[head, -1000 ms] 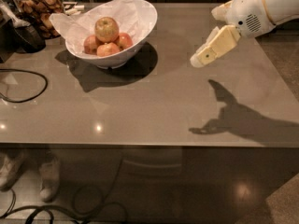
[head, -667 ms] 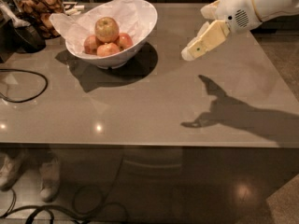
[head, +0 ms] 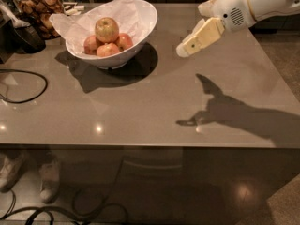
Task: Pick apple from white bowl
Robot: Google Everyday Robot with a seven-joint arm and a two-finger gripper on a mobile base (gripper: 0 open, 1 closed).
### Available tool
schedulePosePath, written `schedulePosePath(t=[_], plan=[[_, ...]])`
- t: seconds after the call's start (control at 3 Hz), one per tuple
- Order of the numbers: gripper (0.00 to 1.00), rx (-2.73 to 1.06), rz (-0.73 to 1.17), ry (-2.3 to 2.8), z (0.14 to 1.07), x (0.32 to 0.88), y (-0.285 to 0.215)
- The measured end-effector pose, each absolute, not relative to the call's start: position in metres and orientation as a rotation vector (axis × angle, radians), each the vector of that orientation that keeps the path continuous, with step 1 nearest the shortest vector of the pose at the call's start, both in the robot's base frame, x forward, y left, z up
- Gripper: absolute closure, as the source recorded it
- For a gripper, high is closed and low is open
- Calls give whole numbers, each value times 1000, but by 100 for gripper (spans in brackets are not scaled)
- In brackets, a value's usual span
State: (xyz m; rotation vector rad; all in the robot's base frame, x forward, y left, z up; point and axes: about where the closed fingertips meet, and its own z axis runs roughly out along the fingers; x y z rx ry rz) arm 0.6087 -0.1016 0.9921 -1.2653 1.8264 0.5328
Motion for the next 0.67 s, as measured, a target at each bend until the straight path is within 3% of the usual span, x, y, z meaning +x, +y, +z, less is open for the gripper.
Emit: schedulePosePath(t=[0.67], plan=[[0, -1338, 530, 1851, 1009, 634, -44]])
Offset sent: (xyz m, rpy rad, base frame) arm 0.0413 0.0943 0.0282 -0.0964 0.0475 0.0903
